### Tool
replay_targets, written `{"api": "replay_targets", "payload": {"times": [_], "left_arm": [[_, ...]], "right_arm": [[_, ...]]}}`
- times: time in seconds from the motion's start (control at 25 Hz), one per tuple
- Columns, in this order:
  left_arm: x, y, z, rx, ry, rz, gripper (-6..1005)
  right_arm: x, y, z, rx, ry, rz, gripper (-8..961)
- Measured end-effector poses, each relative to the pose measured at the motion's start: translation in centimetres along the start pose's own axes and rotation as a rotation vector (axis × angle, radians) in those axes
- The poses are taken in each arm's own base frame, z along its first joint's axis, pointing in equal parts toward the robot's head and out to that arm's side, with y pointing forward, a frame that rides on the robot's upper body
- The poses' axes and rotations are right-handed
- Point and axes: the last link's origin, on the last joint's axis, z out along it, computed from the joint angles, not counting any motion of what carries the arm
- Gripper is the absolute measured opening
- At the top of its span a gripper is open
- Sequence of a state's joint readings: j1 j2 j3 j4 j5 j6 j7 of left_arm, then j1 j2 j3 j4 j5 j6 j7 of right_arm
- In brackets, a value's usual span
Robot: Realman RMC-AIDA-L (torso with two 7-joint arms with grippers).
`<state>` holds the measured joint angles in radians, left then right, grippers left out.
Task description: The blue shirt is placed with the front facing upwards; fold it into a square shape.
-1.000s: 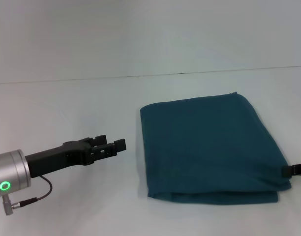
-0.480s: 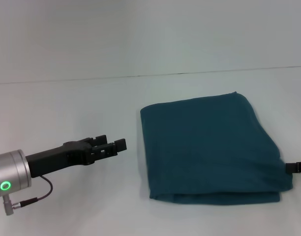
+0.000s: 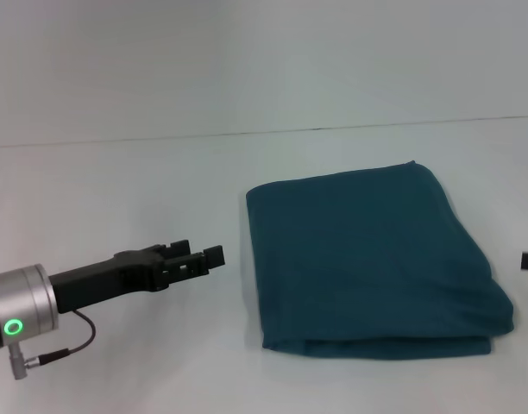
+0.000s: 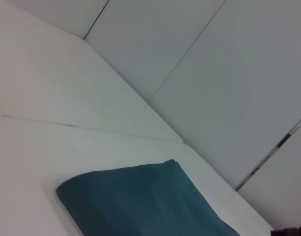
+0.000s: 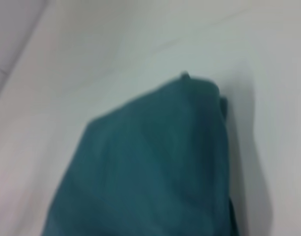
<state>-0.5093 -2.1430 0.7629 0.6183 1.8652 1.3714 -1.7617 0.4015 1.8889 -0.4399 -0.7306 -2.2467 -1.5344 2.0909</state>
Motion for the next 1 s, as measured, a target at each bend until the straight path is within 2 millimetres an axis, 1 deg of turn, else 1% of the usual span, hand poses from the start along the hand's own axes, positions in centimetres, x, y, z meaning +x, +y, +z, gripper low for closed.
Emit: {"api": "replay_targets", "payload": {"times": [0.16,0.28,0.52,0.72,1.0], "left_arm": [[-0.4,0.0,0.4,0.008,-0.026,-0.031,902],[-0.8,0.0,0.6,0.013,-0.051,-0.051,902],[-1.1,0.0,0.7,0.013,-0.055,-0.074,903],[-1.1,0.0,1.1,0.017,-0.059,-0.096,903],[-1.8,0.0,2.4,0.023,-0.089,-0.164,902]], "right_arm": [[-0.6,0.7,-0.4,-0.064,-0.098,-0.061,424],[-1.1,1.4,-0.7,-0.120,-0.173,-0.108,667],[-2.2,2.7,-0.7,-0.194,-0.300,-0.180,886],[-3.0,3.1,-0.4,-0.197,-0.338,-0.211,946],[-3.9,3.4,0.1,-0.190,-0.336,-0.233,946]]}}
